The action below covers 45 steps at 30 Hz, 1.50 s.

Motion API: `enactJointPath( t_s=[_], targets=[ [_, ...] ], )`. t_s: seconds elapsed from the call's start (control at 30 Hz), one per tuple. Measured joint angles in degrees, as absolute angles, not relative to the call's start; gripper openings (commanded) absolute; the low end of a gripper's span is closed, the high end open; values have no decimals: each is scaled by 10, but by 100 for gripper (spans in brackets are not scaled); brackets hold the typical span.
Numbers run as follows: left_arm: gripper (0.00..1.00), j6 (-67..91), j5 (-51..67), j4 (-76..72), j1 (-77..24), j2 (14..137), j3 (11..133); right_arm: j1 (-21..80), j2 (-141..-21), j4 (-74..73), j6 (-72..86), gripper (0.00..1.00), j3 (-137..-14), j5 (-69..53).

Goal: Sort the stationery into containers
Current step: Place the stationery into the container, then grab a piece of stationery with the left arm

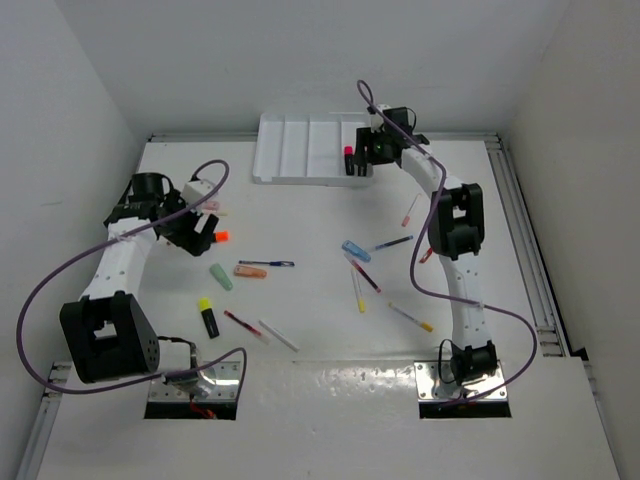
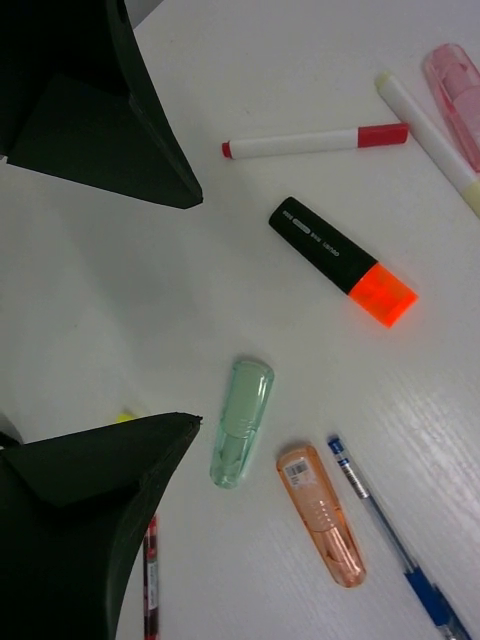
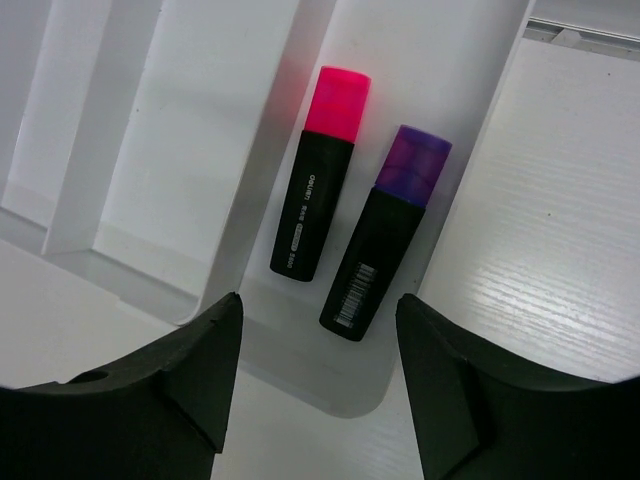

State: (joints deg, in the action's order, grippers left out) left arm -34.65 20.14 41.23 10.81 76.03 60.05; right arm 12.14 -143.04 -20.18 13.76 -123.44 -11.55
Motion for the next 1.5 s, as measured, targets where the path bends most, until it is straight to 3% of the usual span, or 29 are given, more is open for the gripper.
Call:
enactJointPath(
  t_s=[0.2,0.33,0.37,0.4,0.43,0.6,0.73,1.03,1.5],
  targets=[
    [84,-435,228,423,117,751,571,121,-1420,-204,142,63,-1217,-119],
    [81,-486,236,423,117,728,538,118,-1346,-216,145,60,-1121,-144],
    [80,-498,239,424,117,725,532,117,-1313,-218,144,64,-1082,-153],
    [80,-511,241,423,117,724,527,117,-1279,-225,141,74,-1047,-159],
    [79,-521,243,422,117,724,522,117,-1247,-230,138,76,-1019,-163],
    [78,-550,246,394,121,741,509,119,-1080,-237,120,78,-882,-172],
    [70,-588,265,376,133,791,516,118,-991,-237,123,81,-773,-203],
    [64,-655,301,377,150,978,636,90,-981,-273,152,80,-700,-300],
    [62,-674,328,378,145,1051,692,83,-974,-277,163,77,-664,-347]
  ],
)
